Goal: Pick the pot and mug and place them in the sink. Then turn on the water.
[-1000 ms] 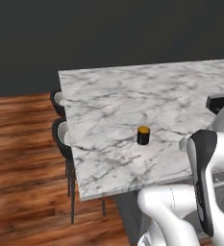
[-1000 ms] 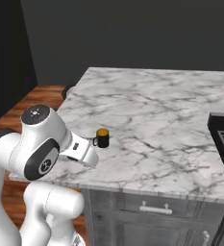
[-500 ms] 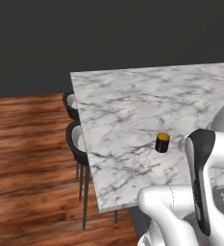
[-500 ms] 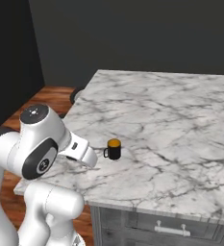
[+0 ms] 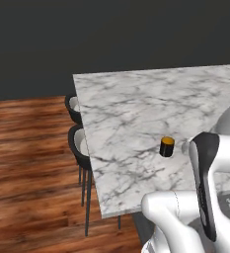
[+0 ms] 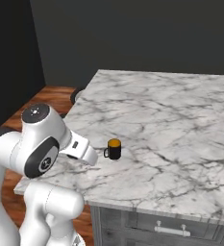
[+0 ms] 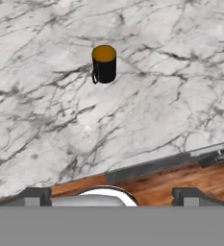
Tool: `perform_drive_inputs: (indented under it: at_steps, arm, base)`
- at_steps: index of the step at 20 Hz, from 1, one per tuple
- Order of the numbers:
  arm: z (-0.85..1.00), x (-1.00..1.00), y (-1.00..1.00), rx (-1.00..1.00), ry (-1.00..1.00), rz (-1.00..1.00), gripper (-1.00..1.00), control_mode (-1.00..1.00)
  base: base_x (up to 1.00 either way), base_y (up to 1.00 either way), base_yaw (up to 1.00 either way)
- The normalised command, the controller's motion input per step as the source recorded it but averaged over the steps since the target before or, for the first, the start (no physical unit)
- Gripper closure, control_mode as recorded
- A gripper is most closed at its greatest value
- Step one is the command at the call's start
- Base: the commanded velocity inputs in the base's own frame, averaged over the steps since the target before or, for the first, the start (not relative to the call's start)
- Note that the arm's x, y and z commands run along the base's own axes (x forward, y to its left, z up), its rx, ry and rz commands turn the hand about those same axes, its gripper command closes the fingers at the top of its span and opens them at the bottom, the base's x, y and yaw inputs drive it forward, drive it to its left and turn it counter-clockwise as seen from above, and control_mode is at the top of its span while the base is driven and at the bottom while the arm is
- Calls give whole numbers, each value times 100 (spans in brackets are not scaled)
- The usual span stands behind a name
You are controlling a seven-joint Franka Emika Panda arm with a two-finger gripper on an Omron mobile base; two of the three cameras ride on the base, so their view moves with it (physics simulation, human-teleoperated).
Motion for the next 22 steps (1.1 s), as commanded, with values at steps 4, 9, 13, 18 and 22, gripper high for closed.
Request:
perform_drive_inputs:
  at_steps: [4, 9, 13, 18, 22]
  arm:
    - [2, 72, 66, -8, 16, -12, -100, -100]
    - [0, 72, 53, -14, 15, -12, -100, -100]
    - [-21, 34, 16, -3, 3, -7, -100, -100]
    - [-5, 25, -13, 0, 7, -6, -100, -100]
    - [0, 40, -56, 11, 10, -19, -100, -100]
  base:
    - [0, 0, 0]
    - [0, 0, 0]
    - [0, 0, 0]
    - [0, 0, 0]
    - [0, 0, 0]
